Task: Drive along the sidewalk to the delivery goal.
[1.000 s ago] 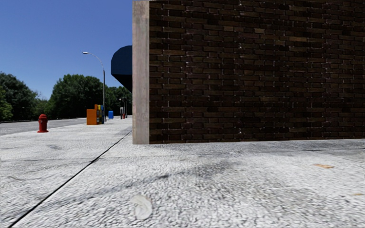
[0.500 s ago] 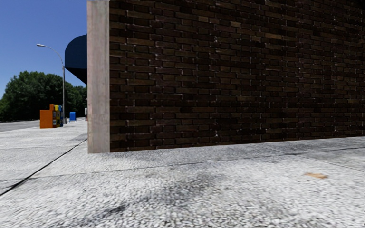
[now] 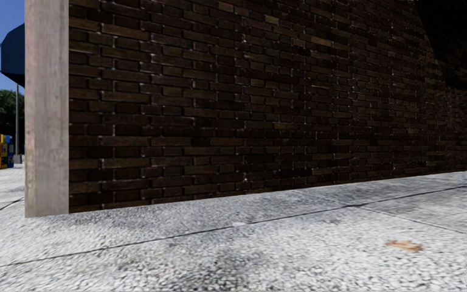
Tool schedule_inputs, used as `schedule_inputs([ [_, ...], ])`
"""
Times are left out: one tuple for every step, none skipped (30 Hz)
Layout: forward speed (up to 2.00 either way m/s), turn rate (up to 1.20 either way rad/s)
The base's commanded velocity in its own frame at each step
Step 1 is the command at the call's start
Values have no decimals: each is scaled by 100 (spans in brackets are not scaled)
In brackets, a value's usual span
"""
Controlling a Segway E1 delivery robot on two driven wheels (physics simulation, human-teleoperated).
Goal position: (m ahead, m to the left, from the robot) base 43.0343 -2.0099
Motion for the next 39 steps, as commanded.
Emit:
schedule_inputs([
  [138, -55],
  [138, -55],
  [138, -55],
  [138, -55],
  [138, -55],
  [138, -55],
  [138, -55],
  [138, -55],
  [138, -55],
  [138, -55],
  [138, -55],
  [138, -56],
  [138, -56],
  [138, -56],
  [139, -56],
  [162, -56],
  [200, -56],
  [200, -56],
  [200, -56],
  [200, -56],
  [200, -56],
  [200, -56],
  [200, -56],
  [200, -56],
  [200, -56],
  [200, -56],
  [200, -56],
  [200, -56],
  [200, -56],
  [200, -56],
  [200, -56],
  [200, -56],
  [200, -56],
  [200, -56],
  [200, -56],
  [200, -56],
  [200, -56],
  [200, -56],
  [200, -56],
])
